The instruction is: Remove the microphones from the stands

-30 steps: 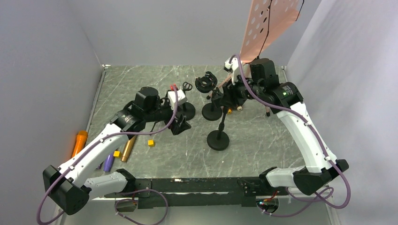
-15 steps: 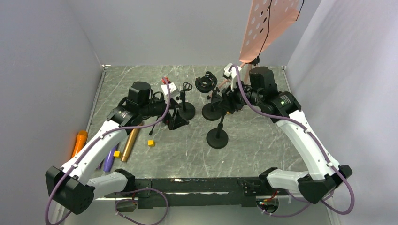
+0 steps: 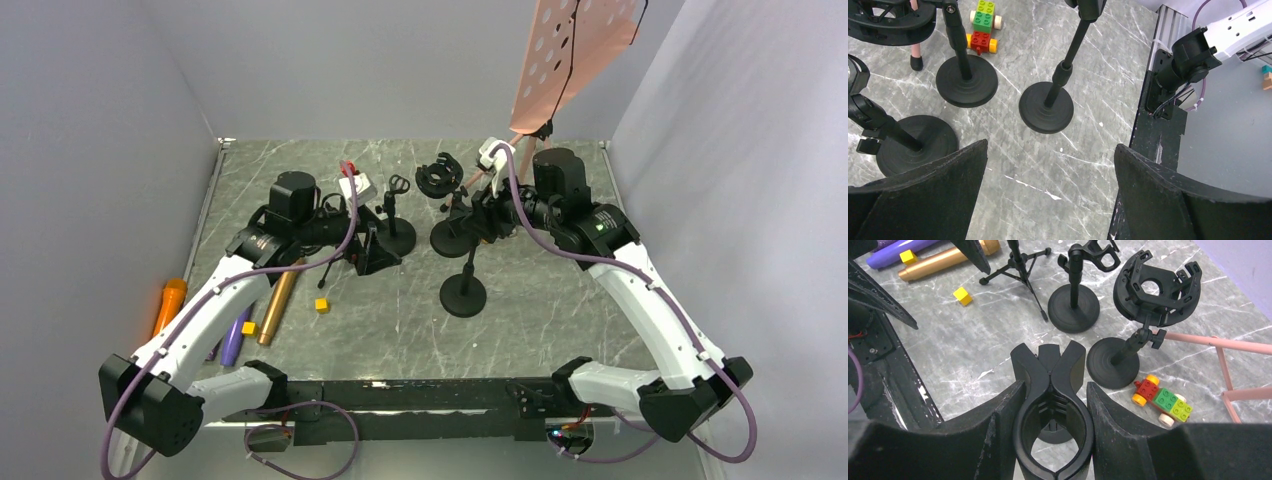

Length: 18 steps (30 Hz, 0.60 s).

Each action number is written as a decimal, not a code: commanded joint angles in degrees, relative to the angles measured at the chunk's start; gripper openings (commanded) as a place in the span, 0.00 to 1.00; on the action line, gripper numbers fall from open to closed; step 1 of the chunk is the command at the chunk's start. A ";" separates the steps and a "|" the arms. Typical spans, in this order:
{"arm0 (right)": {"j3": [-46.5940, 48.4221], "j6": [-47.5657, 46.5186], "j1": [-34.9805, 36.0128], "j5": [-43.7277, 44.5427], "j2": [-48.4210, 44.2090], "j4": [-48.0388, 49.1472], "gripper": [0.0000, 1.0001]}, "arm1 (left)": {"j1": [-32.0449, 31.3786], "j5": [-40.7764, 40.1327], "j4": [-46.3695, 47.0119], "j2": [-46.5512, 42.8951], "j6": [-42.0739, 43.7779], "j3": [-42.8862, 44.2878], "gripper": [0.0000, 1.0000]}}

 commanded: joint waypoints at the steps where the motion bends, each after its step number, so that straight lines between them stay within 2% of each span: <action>1: -5.27 0.84 -0.17 0.83 0.33 -3.15 0.00 | 0.83 2.49 1.82 -0.37 -0.61 -0.41 0.99; 9: -13.85 0.76 -0.16 1.62 -1.57 -3.01 0.00 | 1.39 3.37 2.91 -0.70 -1.29 -1.61 0.99; 18: -18.11 2.08 -0.63 3.33 -3.28 -1.04 0.00 | 1.68 3.75 3.52 -0.57 -1.83 -1.97 0.99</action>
